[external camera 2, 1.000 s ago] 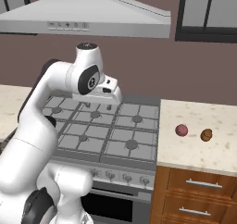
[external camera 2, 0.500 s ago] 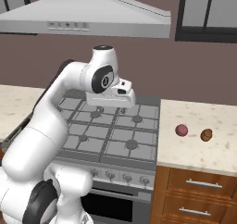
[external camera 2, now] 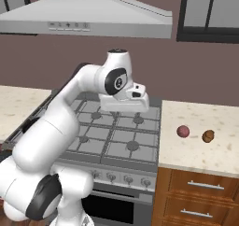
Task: Put the onion and potato in the pan. Then turn on the front left burner and set the heat to medium.
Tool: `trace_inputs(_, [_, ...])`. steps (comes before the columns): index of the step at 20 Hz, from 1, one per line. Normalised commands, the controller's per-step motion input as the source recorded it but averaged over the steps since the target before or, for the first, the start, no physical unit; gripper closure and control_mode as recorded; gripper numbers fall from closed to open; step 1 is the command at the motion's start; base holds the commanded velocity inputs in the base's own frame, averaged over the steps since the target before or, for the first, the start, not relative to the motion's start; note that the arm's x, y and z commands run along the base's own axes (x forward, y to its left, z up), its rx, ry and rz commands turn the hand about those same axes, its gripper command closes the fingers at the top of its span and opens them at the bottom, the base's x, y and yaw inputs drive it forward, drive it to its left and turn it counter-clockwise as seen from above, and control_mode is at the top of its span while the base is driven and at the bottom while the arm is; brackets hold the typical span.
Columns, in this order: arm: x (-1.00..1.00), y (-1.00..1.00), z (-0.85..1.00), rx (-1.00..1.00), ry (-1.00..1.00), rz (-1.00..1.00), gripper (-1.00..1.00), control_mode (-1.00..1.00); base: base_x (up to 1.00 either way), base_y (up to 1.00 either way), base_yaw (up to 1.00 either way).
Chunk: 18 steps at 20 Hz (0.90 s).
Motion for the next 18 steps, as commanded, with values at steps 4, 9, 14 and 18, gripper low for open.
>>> trace_inputs(4, [0.02,-0.41,-0.16,-0.04,0.08,0.0,-1.0,-1.0,0.0,0.0,0.0])
trace_inputs(9, [0.11,-0.38,-0.08,-0.02,0.06,0.0,-1.0,-1.0,0.0,0.0,0.0])
trace_inputs(14, [0.29,-0.19,0.0,0.0,0.0,0.0,-1.0,-1.0,0.0,0.0,0.0])
trace_inputs(18, [0.05,-0.11,0.02,0.0,0.0,0.0,-1.0,-1.0,0.0,0.0,0.0])
